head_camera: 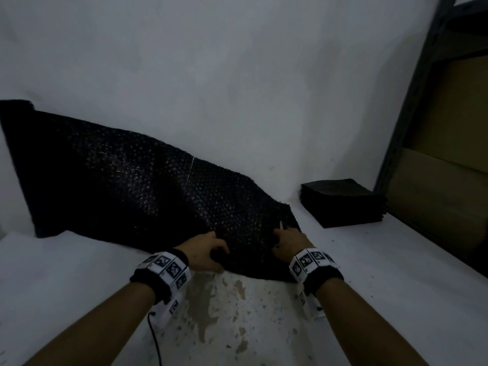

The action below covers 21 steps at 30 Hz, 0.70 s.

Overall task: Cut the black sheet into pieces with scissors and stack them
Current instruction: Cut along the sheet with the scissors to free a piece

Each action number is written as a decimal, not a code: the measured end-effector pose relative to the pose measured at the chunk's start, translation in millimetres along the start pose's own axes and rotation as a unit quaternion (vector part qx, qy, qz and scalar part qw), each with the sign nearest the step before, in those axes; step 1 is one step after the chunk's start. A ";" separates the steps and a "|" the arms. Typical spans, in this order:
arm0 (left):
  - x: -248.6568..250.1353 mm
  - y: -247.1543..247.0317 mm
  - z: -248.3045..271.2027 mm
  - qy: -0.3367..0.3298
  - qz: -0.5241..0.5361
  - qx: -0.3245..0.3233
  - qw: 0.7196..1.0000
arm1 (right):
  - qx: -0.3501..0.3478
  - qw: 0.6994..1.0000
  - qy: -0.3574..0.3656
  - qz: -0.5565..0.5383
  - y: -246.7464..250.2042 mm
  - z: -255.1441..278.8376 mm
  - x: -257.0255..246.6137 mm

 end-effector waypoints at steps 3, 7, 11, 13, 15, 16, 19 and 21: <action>3.7 2.4 -1.6 -0.006 0.004 -0.006 1.000 | 0.008 1.000 -0.007 -0.014 1.9 -4.7 3.0; 7.9 1.6 -1.5 0.004 -0.007 -0.032 0.999 | 0.026 0.999 -0.014 -0.017 3.7 -11.2 7.9; 5.4 2.0 -1.4 0.036 -0.005 -0.042 0.998 | 0.033 0.999 -0.014 0.002 3.1 -16.9 7.6; 4.3 5.9 -2.9 0.040 -0.014 -0.017 0.999 | 0.035 0.999 -0.014 0.014 3.5 -18.9 6.4; 5.8 10.2 -6.5 0.038 -0.057 0.031 0.997 | 0.039 0.999 -0.016 0.015 3.7 -20.0 6.3; 8.4 12.6 -9.1 0.031 -0.071 0.063 0.995 | 0.042 0.999 -0.018 0.011 4.2 -19.7 6.8; 17.9 16.8 -19.3 -0.023 -0.005 0.140 0.990 | 0.047 0.998 -0.036 -0.019 6.9 -18.3 11.3; 20.3 12.0 -27.0 -0.056 0.026 0.109 0.992 | 0.046 0.997 -0.052 -0.035 8.5 -18.8 15.1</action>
Point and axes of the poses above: each hand's wrist, its own z-axis away from the middle knuckle, its own y-axis out of the back of the hand, x = y × z, the point moved 6 cm from there along -z, towards the middle knuckle, and after that the axes turned 1 degree about -y, right-handed, at the moved point
